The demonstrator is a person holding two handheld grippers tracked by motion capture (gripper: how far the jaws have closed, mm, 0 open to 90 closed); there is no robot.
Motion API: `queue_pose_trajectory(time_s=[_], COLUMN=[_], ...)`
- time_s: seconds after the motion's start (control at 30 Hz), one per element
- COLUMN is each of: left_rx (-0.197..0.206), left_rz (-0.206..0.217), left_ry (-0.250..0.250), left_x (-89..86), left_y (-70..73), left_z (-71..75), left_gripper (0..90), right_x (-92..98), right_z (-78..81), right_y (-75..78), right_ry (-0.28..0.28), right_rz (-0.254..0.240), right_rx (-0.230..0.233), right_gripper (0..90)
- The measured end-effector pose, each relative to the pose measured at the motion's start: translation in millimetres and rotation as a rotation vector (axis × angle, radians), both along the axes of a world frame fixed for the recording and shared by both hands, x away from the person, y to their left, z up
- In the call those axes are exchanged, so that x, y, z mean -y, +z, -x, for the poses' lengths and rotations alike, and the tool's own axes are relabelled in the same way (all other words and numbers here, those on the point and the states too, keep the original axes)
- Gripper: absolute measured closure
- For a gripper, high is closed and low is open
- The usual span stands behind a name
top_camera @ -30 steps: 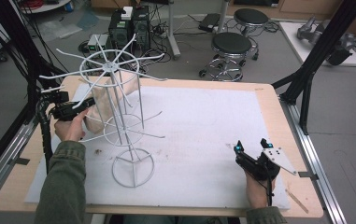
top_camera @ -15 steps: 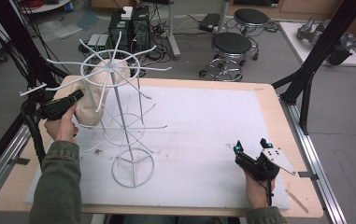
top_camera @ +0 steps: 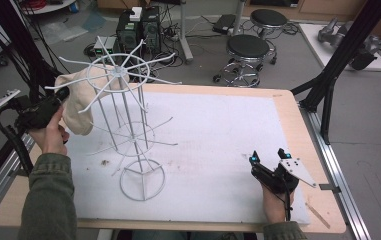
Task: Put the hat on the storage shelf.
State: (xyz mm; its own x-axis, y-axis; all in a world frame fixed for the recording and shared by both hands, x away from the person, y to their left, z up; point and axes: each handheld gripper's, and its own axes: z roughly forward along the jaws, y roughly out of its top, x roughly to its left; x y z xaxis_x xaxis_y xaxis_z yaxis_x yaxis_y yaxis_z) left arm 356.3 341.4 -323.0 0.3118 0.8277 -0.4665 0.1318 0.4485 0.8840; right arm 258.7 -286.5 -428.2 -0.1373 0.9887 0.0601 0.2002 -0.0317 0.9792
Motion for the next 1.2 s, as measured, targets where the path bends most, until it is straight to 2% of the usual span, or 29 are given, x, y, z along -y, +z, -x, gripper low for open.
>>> queue_pose_trajectory(time_s=[0.03,0.2,0.23,0.27,0.3,0.53,0.67,0.87,1.03,1.2], left_rx=[0.023,0.084,0.084,0.122,0.138,0.213,0.252,0.304,0.326,0.369], left_rz=[0.005,0.004,0.004,0.008,0.007,0.004,0.007,0.036,0.052,0.099], left_ry=[-0.001,-0.020,-0.020,-0.031,-0.039,-0.085,-0.086,-0.098,-0.096,-0.094], left_x=[0.2,1.3,1.3,2.4,2.4,3.9,2.5,1.3,2.1,-2.9], left_y=[6.3,21.0,21.0,25.7,27.6,42.6,51.5,66.1,79.3,86.0], left_z=[1.8,6.8,6.8,9.3,10.4,17.4,22.3,30.5,36.6,44.2], left_gripper=[80.6,80.6,80.6,80.5,80.6,80.6,80.6,80.6,80.4,80.3], right_x=[0.3,0.3,0.3,0.2,0.2,0.7,0.5,0.2,0.5,0.4], right_z=[-0.2,-0.1,0.0,0.2,0.2,0.0,0.3,0.3,0.3,0.7], right_y=[0.0,0.1,0.2,0.2,0.2,0.2,0.4,0.3,0.4,0.6], right_ry=[-0.001,-0.002,-0.002,-0.003,-0.002,-0.002,-0.003,-0.002,-0.005,-0.005], right_rz=[0.004,0.001,0.001,0.000,0.000,0.003,0.001,0.002,0.004,-0.001], right_rx=[0.004,0.003,0.003,0.002,0.002,0.004,0.004,0.004,0.006,0.007], right_gripper=[11.9,11.9,11.9,11.9,11.9,11.9,11.9,11.9,11.9,11.9])
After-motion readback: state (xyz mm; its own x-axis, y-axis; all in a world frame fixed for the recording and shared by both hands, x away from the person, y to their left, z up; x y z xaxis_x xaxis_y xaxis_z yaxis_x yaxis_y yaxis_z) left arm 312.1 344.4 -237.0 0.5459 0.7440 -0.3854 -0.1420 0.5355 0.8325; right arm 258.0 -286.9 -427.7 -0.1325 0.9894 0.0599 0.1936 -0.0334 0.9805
